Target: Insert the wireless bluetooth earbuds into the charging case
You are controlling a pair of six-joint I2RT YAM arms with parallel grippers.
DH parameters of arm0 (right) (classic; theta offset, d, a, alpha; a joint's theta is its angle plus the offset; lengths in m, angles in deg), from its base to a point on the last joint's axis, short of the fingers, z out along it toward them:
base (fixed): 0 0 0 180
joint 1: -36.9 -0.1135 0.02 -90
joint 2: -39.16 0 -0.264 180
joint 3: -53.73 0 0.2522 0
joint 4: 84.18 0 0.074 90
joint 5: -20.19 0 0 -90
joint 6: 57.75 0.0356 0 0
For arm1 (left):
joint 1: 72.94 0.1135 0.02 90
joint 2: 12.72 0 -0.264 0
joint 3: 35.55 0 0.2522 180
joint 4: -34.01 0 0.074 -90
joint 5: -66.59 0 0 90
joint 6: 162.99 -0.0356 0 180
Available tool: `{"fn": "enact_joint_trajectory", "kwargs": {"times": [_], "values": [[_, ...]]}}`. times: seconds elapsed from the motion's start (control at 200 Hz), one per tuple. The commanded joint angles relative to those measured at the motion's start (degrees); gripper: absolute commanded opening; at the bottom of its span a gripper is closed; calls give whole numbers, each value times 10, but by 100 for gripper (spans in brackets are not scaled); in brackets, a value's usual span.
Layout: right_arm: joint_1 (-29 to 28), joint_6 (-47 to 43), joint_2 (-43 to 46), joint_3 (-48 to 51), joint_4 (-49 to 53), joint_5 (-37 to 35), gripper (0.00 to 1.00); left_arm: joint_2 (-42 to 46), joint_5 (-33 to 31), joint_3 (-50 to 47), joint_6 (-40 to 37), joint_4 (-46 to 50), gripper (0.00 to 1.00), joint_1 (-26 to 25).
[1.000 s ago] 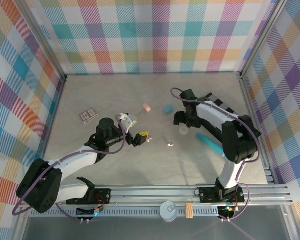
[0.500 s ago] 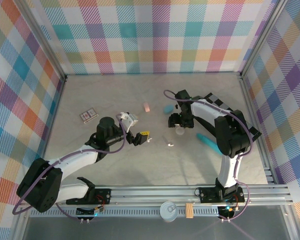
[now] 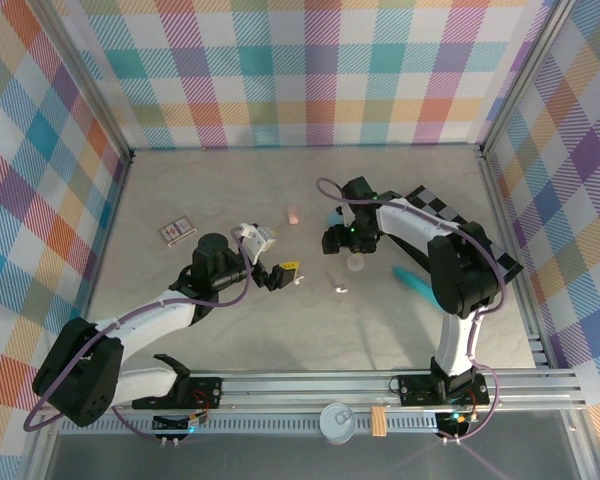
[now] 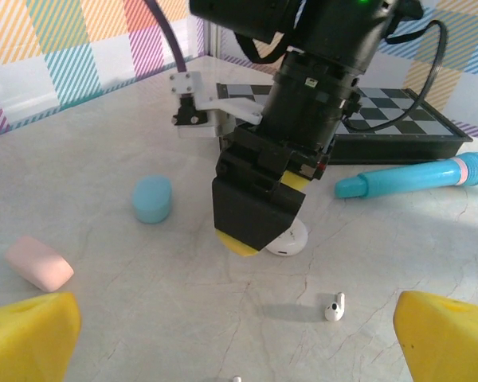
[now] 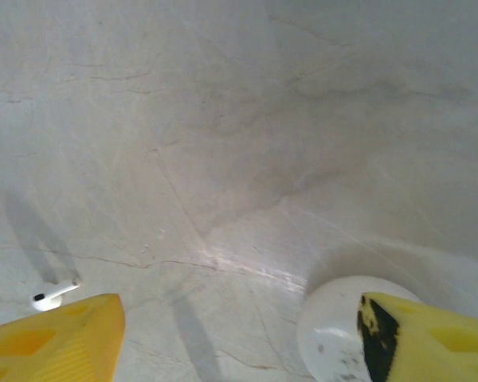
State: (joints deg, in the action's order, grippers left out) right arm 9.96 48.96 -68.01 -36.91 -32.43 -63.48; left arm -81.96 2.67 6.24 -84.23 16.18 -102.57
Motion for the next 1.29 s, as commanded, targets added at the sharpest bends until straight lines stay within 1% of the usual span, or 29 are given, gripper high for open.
{"fn": "enact_joint_trajectory", "kwargs": {"times": [0.0, 0.075, 0.155, 0.235, 0.45, 0.525, 0.735, 0.905, 1.095, 1.175, 1.215, 1.29], "values": [[1, 55, 42, 21, 6, -97, 81, 10, 13, 14, -4, 1, 100, -8], [1, 100, 37, 25, 26, -125, 81, 5, 14, 15, -3, -3, 100, -8], [0, 110, 28, 34, 22, -120, 81, -3, 16, 16, -2, -9, 100, -9], [-5, 90, 14, 33, 25, -113, 79, -9, 19, 19, -2, -10, 100, -9], [-34, -7, -22, 14, 44, -105, 75, -8, 15, 20, -4, -4, 100, -9], [-37, -15, -34, 7, 48, -107, 71, -11, 15, 20, 0, -8, 100, -9], [-38, -37, -48, -2, 57, -127, 68, -4, 13, 19, 0, -2, 100, -10], [-38, -25, -58, -11, 63, -142, 60, -2, 13, 19, 0, 1, 100, -10], [-38, -20, -55, -13, 57, -136, 51, -1, 13, 20, 2, 3, 100, -10], [-38, -29, -35, -3, 50, -137, 47, 3, -16, 23, 29, 14, 100, -11], [-39, -37, -21, 3, 43, -133, 45, 7, -40, 23, 58, 24, 100, -10], [-40, -56, 18, 24, 16, -124, 45, 21, -102, 20, 135, 54, 100, -7]]}}
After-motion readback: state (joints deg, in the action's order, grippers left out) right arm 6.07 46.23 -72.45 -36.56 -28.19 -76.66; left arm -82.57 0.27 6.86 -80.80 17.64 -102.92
